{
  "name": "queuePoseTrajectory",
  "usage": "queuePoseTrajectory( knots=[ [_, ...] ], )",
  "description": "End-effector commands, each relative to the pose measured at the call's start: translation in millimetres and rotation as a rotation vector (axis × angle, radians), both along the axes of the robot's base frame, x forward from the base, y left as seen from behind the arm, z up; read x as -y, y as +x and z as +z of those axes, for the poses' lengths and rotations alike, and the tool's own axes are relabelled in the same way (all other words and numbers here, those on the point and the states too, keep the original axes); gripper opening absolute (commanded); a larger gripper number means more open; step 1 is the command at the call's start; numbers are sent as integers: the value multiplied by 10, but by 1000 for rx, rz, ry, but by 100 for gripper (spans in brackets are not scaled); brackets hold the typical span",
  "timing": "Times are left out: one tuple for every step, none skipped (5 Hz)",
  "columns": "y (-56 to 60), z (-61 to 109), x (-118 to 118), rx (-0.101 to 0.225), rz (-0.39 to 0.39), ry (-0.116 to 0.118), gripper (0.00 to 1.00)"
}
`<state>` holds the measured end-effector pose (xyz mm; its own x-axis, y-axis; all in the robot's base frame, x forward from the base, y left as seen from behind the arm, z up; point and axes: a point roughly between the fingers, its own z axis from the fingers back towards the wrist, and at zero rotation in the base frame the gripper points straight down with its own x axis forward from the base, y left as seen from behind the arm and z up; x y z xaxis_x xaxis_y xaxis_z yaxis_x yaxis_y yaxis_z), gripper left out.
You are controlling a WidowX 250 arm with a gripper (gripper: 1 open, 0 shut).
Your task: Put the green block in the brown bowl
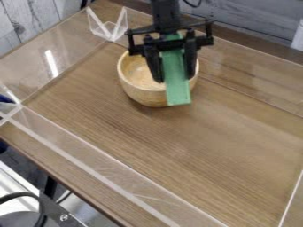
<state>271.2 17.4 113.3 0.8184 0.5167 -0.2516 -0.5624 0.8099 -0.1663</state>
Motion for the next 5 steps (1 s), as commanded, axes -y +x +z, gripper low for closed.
queuePoseTrajectory(
  knots=[
    [215, 113, -59, 63, 17, 8, 0],
    [241, 71, -146, 58, 66, 19, 0],
    [261, 34, -220, 52, 111, 29, 0],
    [311, 8, -275, 52, 94, 46, 0],
    [345, -21, -327, 50, 77, 64, 0]
  ],
)
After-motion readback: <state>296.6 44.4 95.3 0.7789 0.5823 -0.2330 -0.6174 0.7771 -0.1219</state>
